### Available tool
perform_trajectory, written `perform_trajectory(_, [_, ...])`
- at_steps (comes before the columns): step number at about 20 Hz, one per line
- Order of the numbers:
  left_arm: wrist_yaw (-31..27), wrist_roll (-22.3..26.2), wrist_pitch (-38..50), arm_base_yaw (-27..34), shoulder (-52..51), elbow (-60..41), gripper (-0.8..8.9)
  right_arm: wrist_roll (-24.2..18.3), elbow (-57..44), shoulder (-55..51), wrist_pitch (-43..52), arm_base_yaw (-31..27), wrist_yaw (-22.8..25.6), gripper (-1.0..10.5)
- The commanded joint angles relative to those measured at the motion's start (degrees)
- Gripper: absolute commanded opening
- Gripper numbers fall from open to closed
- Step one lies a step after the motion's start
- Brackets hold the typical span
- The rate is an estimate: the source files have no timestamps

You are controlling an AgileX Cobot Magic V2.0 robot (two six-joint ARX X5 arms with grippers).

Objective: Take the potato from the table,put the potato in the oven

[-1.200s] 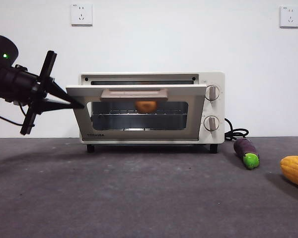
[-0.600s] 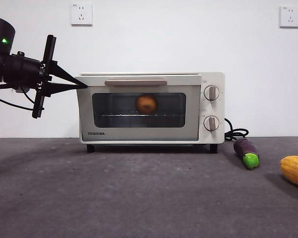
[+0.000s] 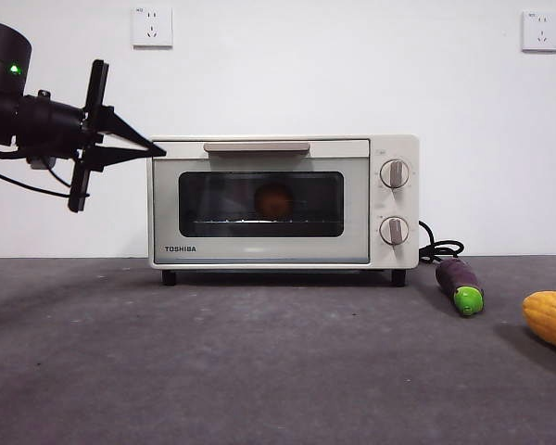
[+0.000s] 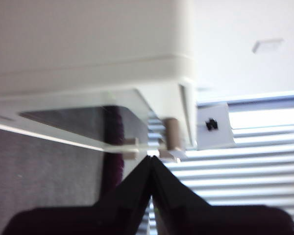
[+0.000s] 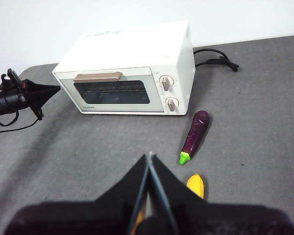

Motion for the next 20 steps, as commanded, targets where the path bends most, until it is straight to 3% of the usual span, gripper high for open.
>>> perform_trajectory(1, [3.1, -0.6, 2.0, -0.5, 0.4, 0.3, -0.08, 0.6, 0.0, 0.0, -0.4, 0.1, 0.6, 0.0])
perform_trajectory(5, [5.3, 0.8, 2.0, -1.2, -2.4, 0.3, -0.08, 0.6, 0.0, 0.1, -1.7, 0.1, 2.8, 0.0])
perform_trajectory(14, [5.3, 6.6, 1.3, -1.6, -18.3, 0.3, -0.08, 0.6, 0.0, 0.1, -1.7, 0.1, 2.8, 0.0])
perform_trajectory(18, [4.8, 14.9, -4.7, -1.5, -27.2, 0.3, -0.08, 0.6, 0.0, 0.1, -1.7, 0.1, 2.8, 0.0])
perform_trajectory(20, [3.0, 22.6, -11.6, -1.6, -32.5, 0.3, -0.08, 0.6, 0.0, 0.1, -1.7, 0.1, 2.8, 0.0])
